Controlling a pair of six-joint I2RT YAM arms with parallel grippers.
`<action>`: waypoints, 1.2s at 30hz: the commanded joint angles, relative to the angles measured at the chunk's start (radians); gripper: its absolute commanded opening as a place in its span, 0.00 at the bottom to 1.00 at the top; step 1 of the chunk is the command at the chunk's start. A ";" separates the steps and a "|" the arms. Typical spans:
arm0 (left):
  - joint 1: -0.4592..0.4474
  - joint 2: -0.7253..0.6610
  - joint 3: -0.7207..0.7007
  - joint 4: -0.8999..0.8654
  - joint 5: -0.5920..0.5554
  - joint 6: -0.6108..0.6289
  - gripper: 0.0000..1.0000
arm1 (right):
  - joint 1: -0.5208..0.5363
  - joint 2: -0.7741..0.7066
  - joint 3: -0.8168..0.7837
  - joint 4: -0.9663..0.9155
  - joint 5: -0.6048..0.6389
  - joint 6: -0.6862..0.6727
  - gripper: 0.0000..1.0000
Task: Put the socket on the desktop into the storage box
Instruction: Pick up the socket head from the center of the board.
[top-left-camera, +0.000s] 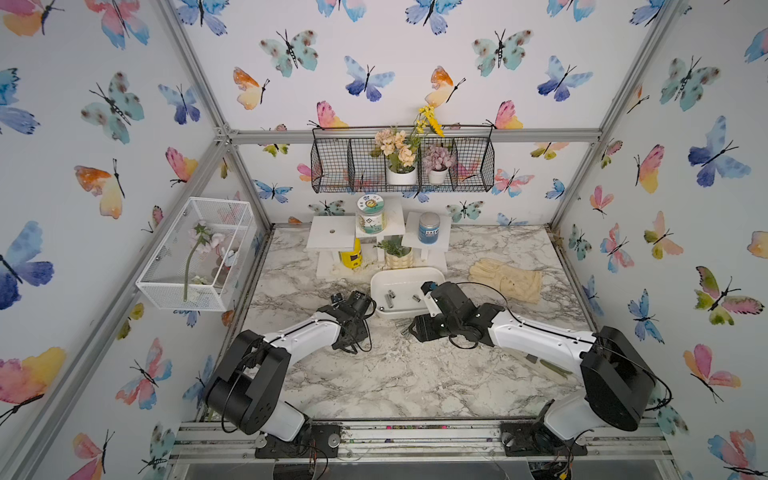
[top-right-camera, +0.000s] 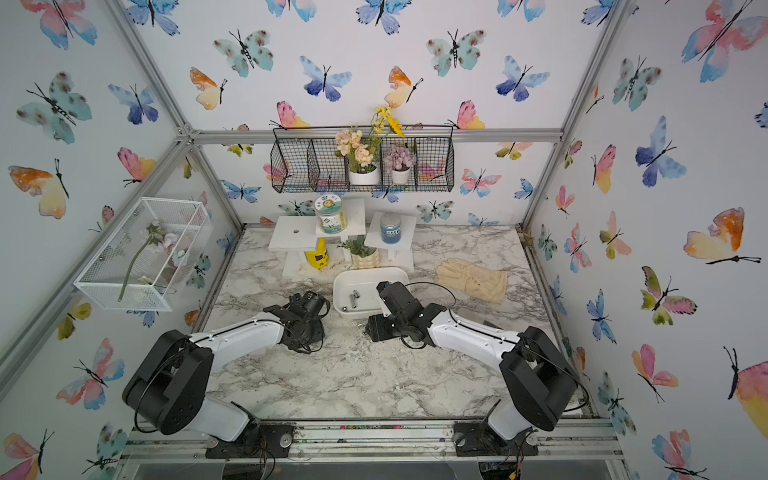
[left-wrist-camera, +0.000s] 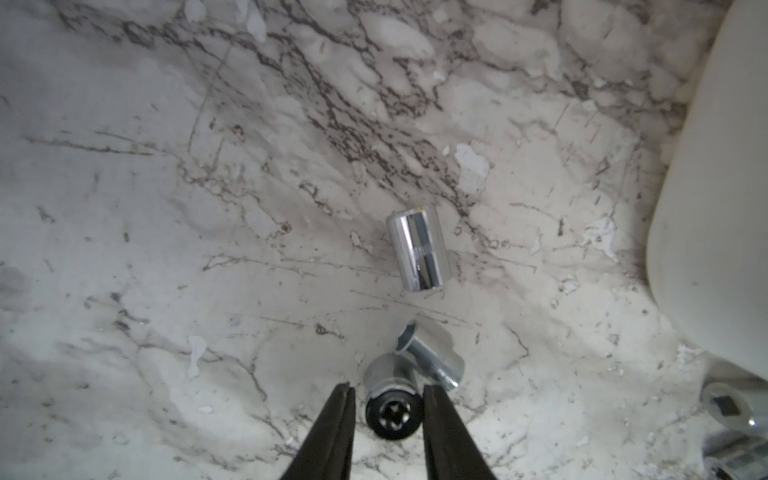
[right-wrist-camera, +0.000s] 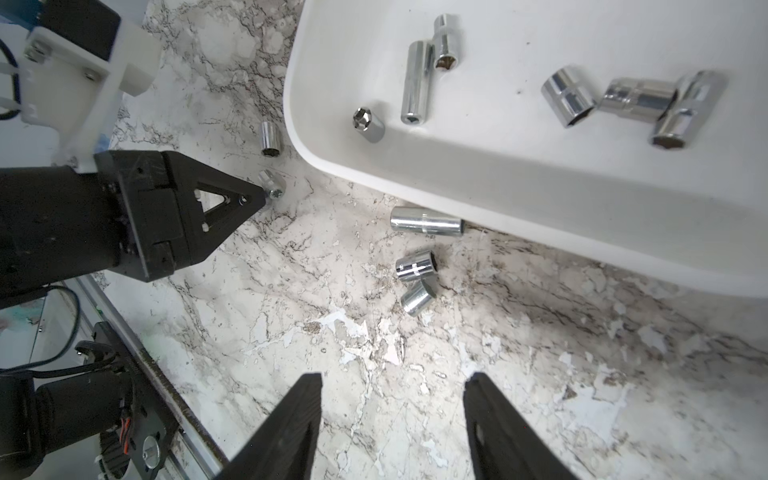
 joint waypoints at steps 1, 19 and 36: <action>0.008 0.018 0.003 -0.001 -0.030 0.016 0.31 | 0.004 -0.032 -0.017 0.007 -0.002 0.010 0.60; 0.020 0.057 0.012 -0.001 -0.036 0.031 0.35 | 0.004 -0.039 -0.025 0.009 0.006 0.014 0.60; 0.030 0.077 0.043 -0.016 -0.051 0.044 0.27 | 0.004 -0.055 -0.037 0.007 0.017 0.017 0.60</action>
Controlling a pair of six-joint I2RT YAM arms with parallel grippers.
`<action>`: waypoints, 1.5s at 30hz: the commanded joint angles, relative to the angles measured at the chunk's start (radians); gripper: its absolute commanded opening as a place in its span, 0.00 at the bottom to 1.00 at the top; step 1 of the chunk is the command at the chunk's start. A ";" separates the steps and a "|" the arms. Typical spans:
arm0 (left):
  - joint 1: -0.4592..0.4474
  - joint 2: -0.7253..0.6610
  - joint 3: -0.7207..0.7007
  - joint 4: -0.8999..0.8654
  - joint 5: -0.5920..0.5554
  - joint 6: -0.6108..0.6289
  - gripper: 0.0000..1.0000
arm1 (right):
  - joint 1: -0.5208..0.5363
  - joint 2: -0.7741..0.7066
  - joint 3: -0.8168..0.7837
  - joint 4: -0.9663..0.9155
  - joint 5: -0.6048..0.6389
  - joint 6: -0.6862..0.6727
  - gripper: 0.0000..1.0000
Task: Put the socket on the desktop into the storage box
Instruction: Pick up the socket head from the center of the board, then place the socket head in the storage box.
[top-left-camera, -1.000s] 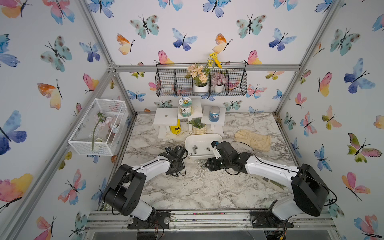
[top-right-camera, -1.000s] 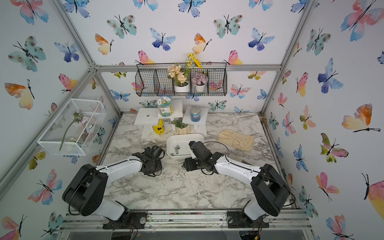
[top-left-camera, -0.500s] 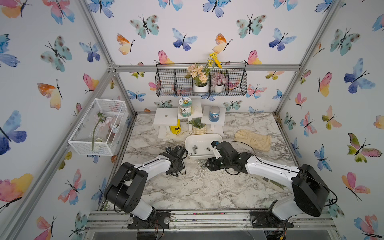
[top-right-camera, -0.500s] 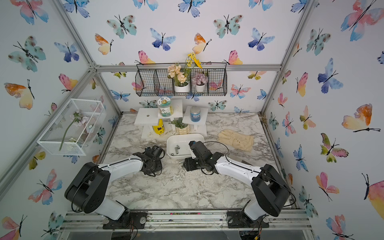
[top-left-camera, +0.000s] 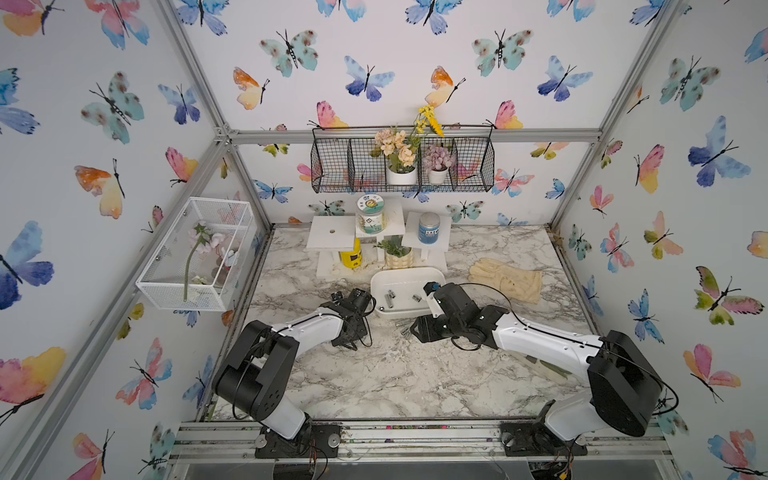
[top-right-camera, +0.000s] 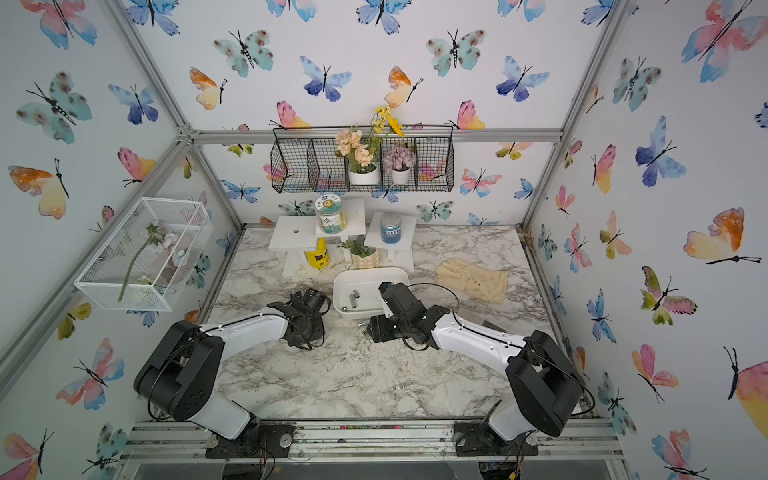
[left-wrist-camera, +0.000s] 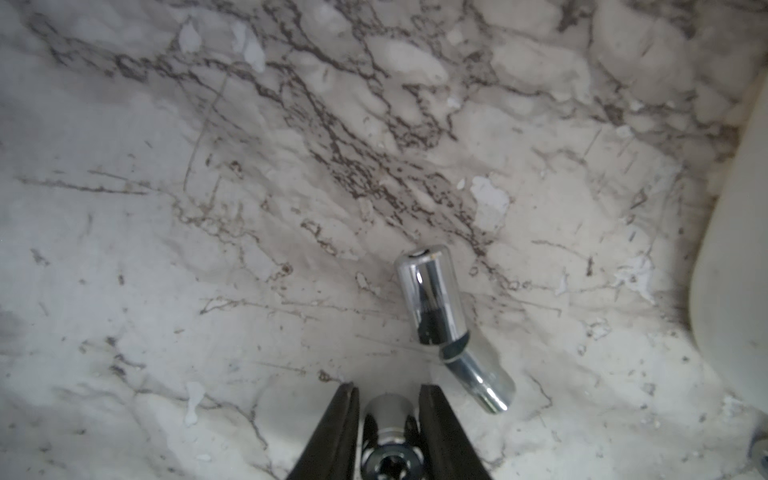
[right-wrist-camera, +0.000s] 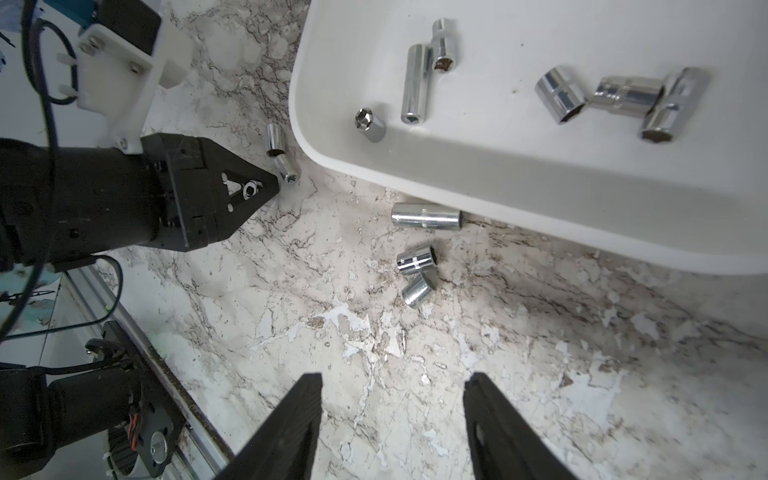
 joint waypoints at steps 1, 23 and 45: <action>0.005 0.003 0.011 -0.034 -0.032 0.011 0.24 | 0.003 -0.020 -0.014 0.002 0.018 0.006 0.60; -0.030 -0.124 0.116 -0.131 0.036 0.000 0.10 | 0.003 -0.077 -0.007 0.003 0.019 -0.050 0.64; -0.220 0.195 0.560 -0.172 0.053 0.000 0.09 | -0.055 -0.270 -0.071 -0.079 0.125 -0.056 0.65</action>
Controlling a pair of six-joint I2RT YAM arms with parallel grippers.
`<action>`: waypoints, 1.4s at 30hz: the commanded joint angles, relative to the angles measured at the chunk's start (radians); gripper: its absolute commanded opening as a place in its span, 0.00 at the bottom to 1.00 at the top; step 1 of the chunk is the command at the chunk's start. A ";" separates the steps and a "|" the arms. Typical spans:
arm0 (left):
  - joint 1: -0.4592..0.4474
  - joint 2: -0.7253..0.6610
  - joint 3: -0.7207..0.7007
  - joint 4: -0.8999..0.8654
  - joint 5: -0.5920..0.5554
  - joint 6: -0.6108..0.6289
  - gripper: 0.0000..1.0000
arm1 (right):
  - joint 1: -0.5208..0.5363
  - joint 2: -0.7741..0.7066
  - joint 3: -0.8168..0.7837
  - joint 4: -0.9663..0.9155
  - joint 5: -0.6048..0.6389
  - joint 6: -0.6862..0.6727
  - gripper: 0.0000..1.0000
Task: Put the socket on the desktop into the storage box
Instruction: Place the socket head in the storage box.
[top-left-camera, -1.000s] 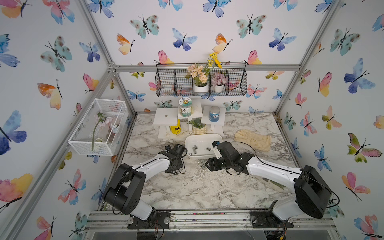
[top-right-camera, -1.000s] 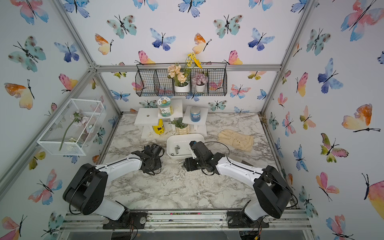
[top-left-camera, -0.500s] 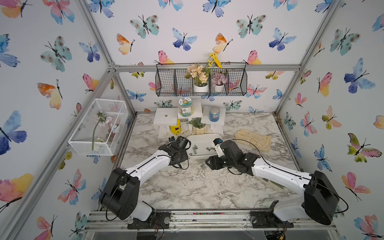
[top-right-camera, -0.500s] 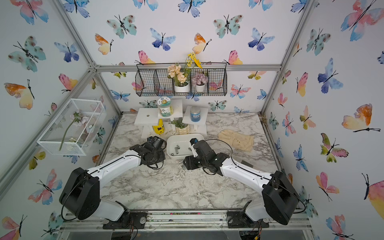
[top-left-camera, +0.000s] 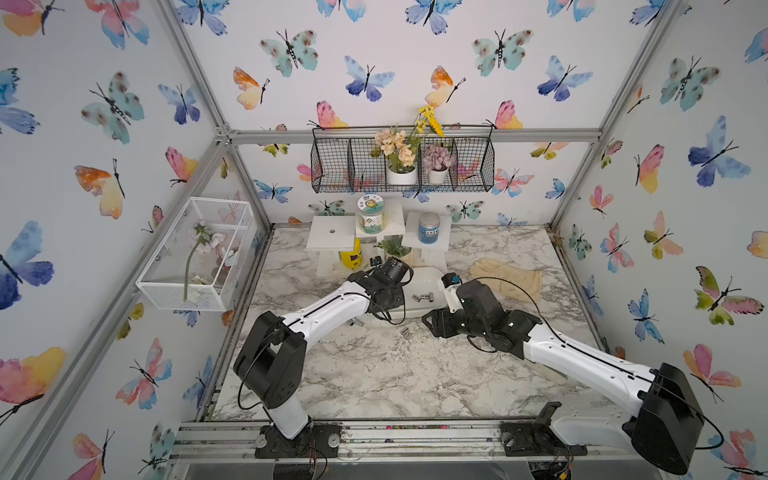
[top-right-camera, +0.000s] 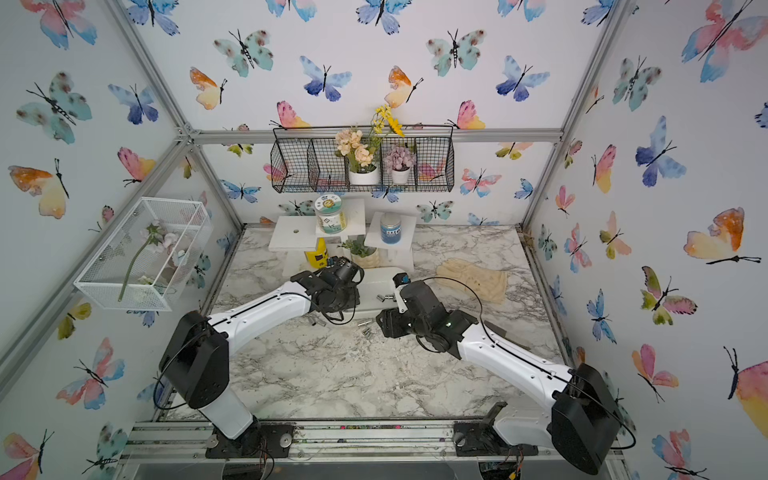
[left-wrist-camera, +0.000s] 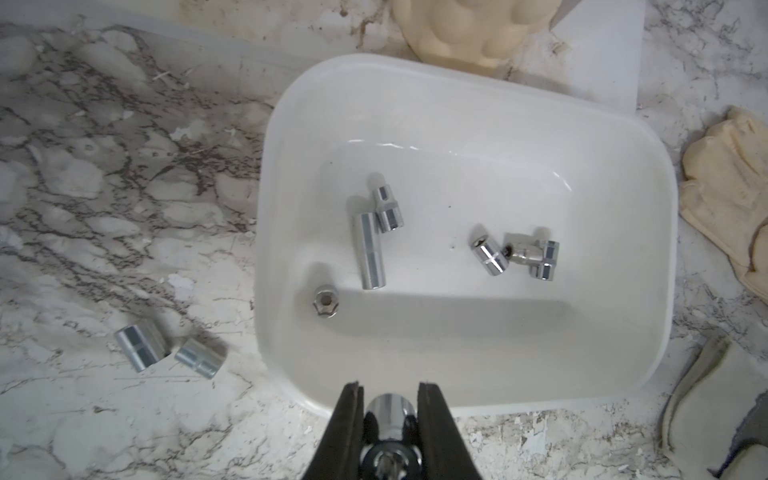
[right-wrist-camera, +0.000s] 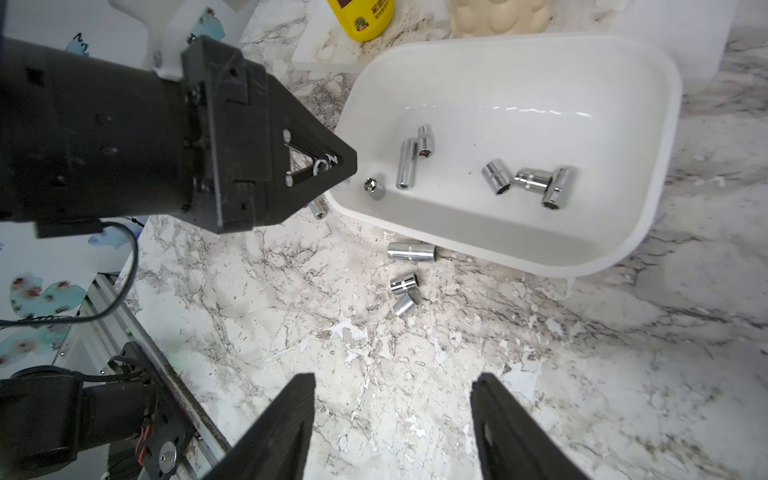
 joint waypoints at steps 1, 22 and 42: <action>-0.023 0.070 0.076 -0.025 0.016 0.010 0.09 | -0.017 -0.032 -0.021 -0.044 0.049 -0.008 0.65; -0.060 0.413 0.389 -0.037 0.038 0.046 0.09 | -0.054 -0.107 -0.095 -0.070 0.080 0.029 0.67; -0.061 0.316 0.312 -0.018 0.026 0.069 0.50 | -0.055 -0.074 -0.085 -0.060 0.076 0.040 0.67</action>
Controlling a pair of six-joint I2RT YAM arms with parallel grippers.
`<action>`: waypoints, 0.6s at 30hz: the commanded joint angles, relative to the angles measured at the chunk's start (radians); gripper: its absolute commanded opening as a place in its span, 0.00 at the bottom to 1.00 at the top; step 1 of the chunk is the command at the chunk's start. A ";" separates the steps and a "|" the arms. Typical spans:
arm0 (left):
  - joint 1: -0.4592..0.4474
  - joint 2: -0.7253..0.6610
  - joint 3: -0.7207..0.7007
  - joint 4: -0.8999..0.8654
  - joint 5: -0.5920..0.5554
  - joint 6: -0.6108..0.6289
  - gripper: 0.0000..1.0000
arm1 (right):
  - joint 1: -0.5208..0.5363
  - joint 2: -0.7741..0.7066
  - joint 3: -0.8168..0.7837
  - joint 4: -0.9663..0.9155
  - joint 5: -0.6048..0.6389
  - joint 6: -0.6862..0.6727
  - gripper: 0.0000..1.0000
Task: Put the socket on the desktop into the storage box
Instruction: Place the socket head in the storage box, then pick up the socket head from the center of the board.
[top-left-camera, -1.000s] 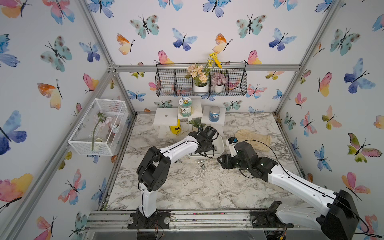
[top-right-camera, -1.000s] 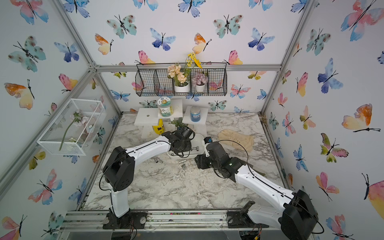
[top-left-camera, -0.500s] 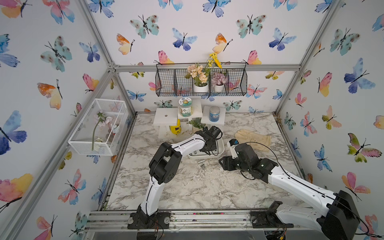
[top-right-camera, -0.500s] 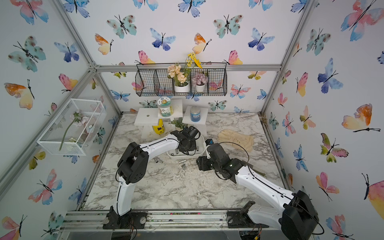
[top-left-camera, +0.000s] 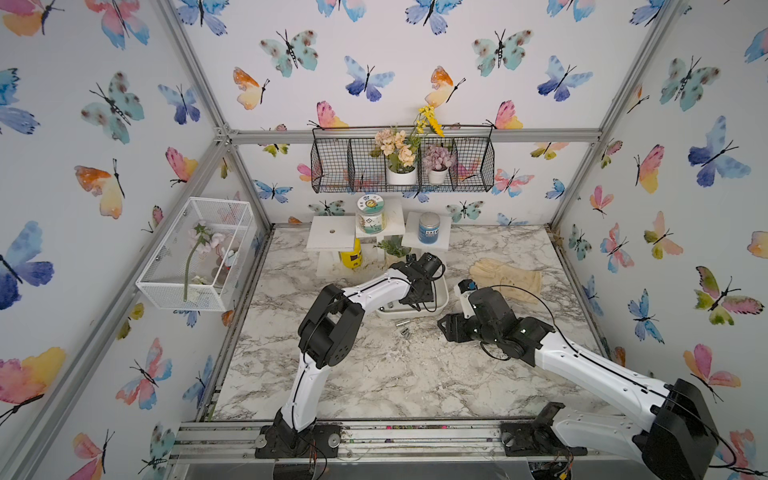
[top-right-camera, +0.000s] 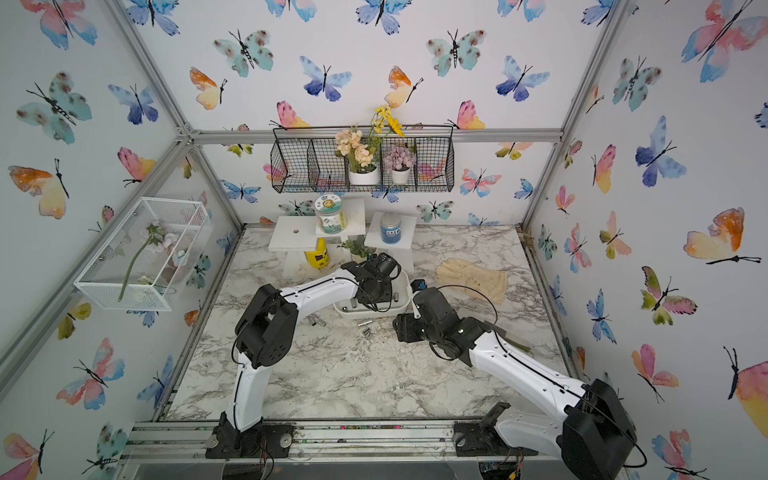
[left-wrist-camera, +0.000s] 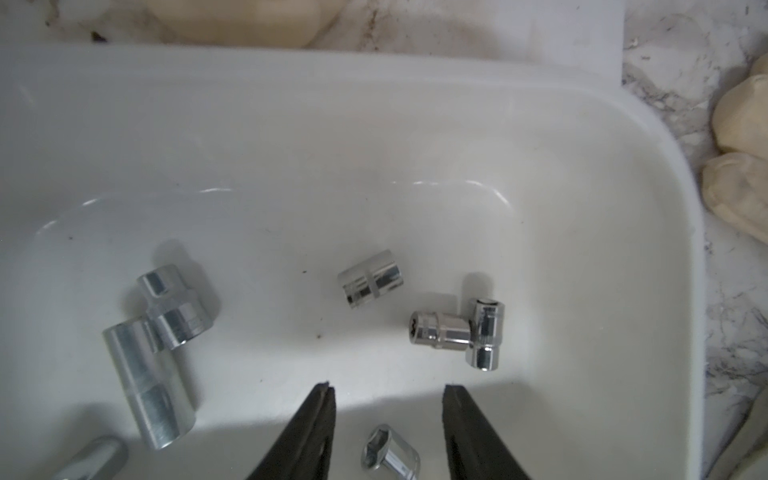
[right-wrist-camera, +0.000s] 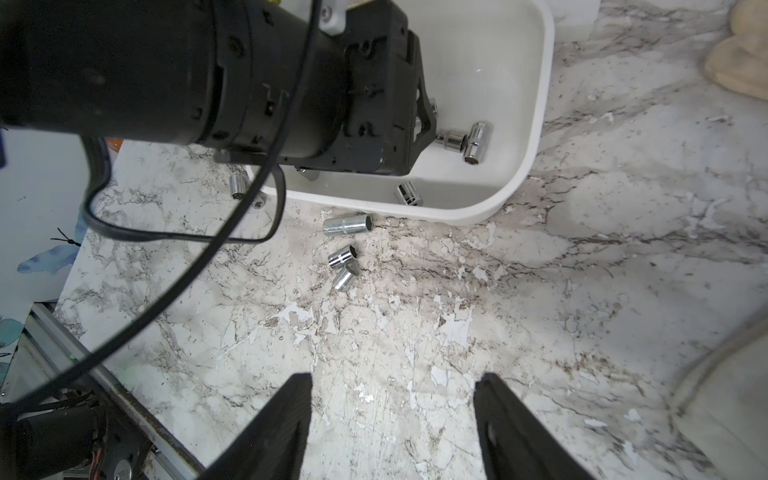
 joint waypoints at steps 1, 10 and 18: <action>-0.004 -0.107 -0.061 0.002 -0.002 0.011 0.52 | -0.006 0.008 0.007 0.001 0.014 0.007 0.67; -0.003 -0.304 -0.239 0.029 -0.045 0.014 0.55 | -0.006 0.072 0.072 -0.009 -0.029 -0.015 0.66; 0.028 -0.458 -0.409 0.039 -0.074 -0.019 0.61 | 0.003 0.147 0.143 0.013 -0.096 -0.059 0.65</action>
